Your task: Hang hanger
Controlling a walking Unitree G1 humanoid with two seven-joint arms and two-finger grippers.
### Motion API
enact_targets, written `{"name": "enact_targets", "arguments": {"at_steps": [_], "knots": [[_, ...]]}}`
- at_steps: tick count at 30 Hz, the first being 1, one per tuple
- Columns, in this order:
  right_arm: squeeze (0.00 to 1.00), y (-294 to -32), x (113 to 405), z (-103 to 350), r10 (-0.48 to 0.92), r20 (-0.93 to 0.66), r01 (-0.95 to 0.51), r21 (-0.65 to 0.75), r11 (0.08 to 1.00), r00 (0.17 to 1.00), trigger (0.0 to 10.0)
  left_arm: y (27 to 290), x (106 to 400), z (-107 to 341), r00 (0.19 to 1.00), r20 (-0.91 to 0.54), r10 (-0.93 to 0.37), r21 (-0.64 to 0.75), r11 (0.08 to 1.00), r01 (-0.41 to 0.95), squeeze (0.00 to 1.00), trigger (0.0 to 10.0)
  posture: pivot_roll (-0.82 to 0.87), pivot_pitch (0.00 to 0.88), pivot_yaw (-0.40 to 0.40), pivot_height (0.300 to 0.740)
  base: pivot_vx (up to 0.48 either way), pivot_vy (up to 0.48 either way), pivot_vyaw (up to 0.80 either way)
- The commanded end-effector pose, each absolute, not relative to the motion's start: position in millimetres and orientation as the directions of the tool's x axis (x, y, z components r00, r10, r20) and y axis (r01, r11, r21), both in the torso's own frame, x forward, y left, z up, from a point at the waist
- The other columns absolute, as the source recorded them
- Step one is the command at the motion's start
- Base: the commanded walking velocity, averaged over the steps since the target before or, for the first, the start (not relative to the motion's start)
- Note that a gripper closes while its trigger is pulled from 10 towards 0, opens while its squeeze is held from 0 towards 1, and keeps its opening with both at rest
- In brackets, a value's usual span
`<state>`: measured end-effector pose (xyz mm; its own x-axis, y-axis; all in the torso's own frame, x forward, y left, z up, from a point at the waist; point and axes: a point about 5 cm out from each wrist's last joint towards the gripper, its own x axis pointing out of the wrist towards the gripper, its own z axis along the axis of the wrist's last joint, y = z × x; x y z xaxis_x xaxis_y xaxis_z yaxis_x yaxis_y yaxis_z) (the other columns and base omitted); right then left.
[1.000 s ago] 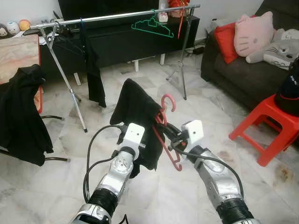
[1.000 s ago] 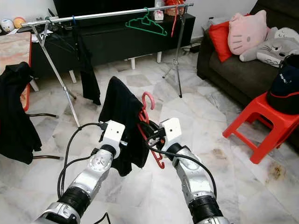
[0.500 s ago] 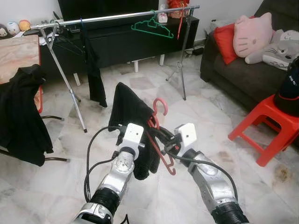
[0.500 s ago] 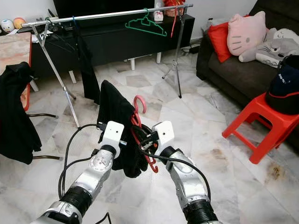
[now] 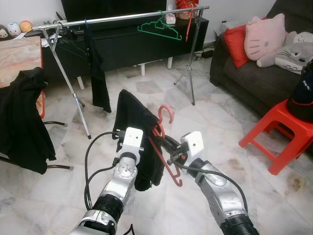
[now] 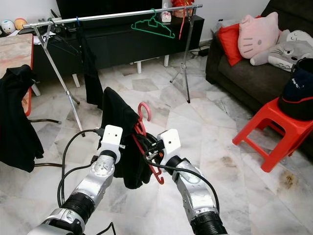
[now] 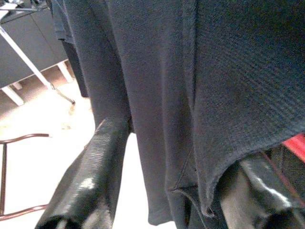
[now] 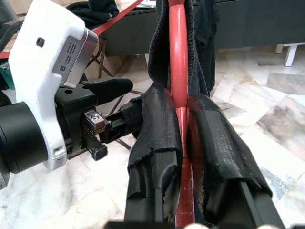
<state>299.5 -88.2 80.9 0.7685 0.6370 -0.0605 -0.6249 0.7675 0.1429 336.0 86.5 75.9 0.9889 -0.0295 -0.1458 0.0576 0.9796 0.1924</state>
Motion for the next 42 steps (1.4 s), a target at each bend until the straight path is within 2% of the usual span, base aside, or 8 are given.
{"name": "enact_targets", "arguments": {"at_steps": [1,13,35,38,42], "knots": [[0.0,-86,302,95,0.641,0.002,-0.636,0.124,0.762,0.768,0.0,84,337,77,0.988,-0.147,-0.04,0.174,0.983,0.065,0.0,0.0,-0.1,0.0,-0.04,0.74,0.0,0.0,0.0],[0.0,-87,302,92,0.637,-0.01,-0.631,0.127,0.766,0.771,0.0,76,336,80,0.987,-0.127,-0.099,0.137,0.984,0.116,0.0,0.0,-0.1,0.0,-0.041,0.74,0.0,0.0,0.0],[0.0,-93,298,85,0.645,-0.078,-0.639,0.093,0.764,0.76,0.0,79,337,85,0.993,-0.087,-0.08,0.119,0.989,0.09,0.0,0.0,-0.1,0.0,-0.043,0.74,0.0,0.0,0.0],[0.0,-95,297,83,0.647,-0.118,-0.644,0.067,0.762,0.754,0.0,83,338,87,0.995,-0.08,-0.062,0.116,0.991,0.071,0.0,0.0,-0.1,0.0,-0.046,0.74,0.0,0.0,0.0],[0.0,-112,296,77,0.624,-0.24,-0.647,-0.021,0.762,0.744,0.0,91,341,92,0.999,-0.051,-0.016,0.1,0.995,0.021,0.0,0.0,-0.11,0.0,-0.048,0.74,0.0,0.0,0.0]]}}
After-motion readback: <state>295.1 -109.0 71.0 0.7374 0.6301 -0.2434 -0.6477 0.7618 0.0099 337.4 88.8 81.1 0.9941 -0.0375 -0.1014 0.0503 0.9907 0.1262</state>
